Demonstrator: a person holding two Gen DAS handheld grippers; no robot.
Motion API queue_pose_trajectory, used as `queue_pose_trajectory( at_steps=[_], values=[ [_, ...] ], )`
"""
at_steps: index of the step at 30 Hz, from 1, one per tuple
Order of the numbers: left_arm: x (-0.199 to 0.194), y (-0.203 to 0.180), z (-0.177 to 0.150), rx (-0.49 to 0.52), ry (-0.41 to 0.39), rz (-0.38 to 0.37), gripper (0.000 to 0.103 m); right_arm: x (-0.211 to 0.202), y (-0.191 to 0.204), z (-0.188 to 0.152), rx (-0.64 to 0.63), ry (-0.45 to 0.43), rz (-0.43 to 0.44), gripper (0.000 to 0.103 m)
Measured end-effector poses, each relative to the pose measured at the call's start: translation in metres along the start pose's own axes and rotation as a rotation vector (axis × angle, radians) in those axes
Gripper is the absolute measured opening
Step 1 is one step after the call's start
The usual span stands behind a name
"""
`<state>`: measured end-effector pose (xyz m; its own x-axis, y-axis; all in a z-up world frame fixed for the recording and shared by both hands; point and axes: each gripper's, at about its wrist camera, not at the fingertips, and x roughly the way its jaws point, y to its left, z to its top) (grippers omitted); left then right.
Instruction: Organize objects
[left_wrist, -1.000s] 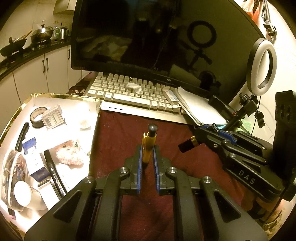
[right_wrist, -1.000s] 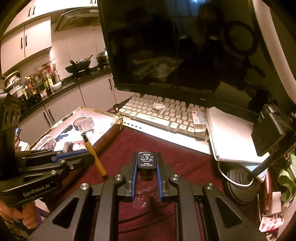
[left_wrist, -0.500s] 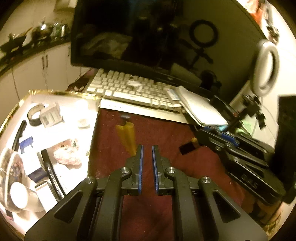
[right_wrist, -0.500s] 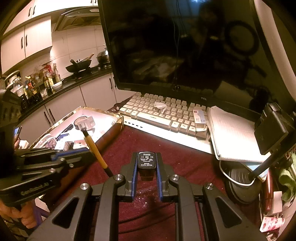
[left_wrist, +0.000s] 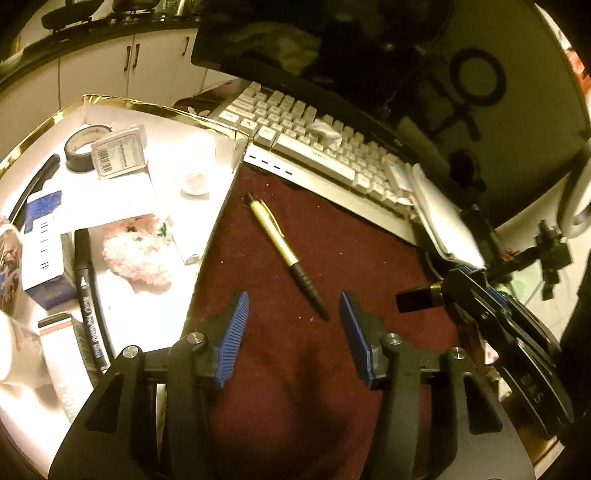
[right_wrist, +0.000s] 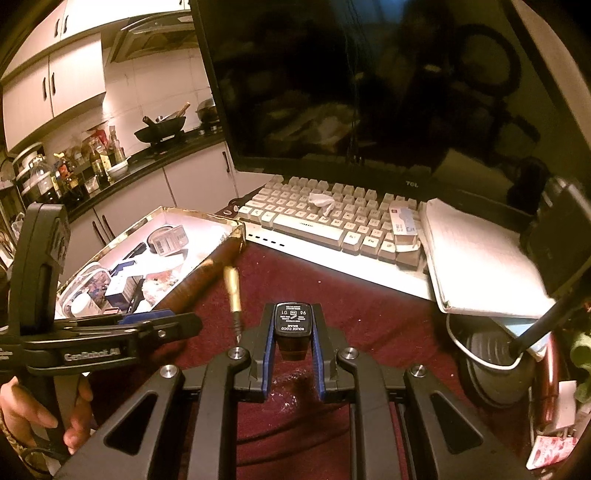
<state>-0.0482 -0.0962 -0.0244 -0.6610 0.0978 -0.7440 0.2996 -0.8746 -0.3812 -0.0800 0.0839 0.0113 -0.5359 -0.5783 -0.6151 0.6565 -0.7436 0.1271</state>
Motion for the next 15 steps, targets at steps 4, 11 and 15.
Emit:
queue_pose_trajectory(
  at_steps=[4,11,15],
  values=[
    [0.016,-0.014,0.014,0.037,0.011,0.081,0.051,0.004,-0.006,-0.002,0.007,0.004,0.019,0.016],
    [0.063,-0.03,0.049,0.083,0.049,0.272,0.051,0.006,-0.016,-0.004,0.027,-0.001,0.041,0.016],
    [0.082,-0.034,0.056,0.119,0.065,0.321,0.051,0.006,-0.02,-0.005,0.033,-0.006,0.06,0.016]
  ],
)
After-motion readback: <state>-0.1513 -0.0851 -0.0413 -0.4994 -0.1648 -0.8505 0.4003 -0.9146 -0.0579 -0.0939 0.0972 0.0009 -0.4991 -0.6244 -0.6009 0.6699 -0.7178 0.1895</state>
